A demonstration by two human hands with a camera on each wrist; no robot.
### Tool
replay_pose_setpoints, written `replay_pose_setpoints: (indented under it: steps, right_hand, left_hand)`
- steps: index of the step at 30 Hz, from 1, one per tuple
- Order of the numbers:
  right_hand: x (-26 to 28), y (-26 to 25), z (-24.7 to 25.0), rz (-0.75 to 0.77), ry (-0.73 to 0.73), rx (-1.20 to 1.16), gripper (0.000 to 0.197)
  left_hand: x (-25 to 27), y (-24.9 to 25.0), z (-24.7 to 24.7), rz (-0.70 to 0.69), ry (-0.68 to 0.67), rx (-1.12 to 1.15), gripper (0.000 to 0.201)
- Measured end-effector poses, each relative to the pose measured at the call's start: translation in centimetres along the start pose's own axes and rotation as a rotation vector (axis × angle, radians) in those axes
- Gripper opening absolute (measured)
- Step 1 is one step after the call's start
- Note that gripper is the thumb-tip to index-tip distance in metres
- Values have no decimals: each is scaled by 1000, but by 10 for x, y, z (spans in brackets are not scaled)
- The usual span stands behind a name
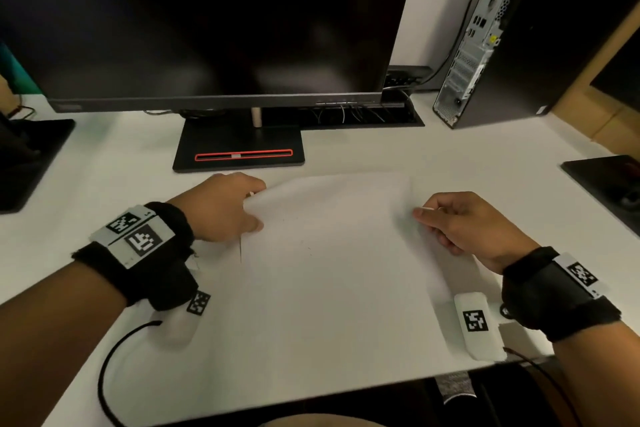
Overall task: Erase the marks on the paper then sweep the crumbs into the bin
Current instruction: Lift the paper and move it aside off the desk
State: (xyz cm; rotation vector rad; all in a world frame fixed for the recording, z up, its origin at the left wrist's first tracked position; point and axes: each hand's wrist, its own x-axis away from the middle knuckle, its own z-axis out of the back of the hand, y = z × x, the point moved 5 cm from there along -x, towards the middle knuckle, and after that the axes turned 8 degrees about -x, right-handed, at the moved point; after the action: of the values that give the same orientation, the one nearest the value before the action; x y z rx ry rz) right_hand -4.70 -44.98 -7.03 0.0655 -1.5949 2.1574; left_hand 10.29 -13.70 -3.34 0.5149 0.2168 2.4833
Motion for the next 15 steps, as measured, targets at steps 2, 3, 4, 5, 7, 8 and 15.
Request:
replay_pose_setpoints:
  steps: [2,3,4,5,7,8,15]
  right_hand:
    - [-4,-8,-1,63,-4,-46,33]
    - [-7,-13,-2,96,-3,-89,30]
    - [-11,-19,-3,124,4,-153,25]
    - [-16,-25,-2,150,17,-225,21]
    - [-27,-38,1,211,50,-343,16]
    - [-32,-45,2,255,65,-394,15]
    - [-35,-88,23,615,302,-330,10]
  left_hand:
    - [4,2,19,-56,117,110,15]
    - [7,3,31,-87,181,182,14]
    - [10,5,41,-109,237,256,16]
    - [12,7,52,-127,278,334,17]
    - [15,9,69,-143,316,485,18]
    - [16,8,76,-142,319,554,18]
    - [17,-2,101,-124,516,611,32]
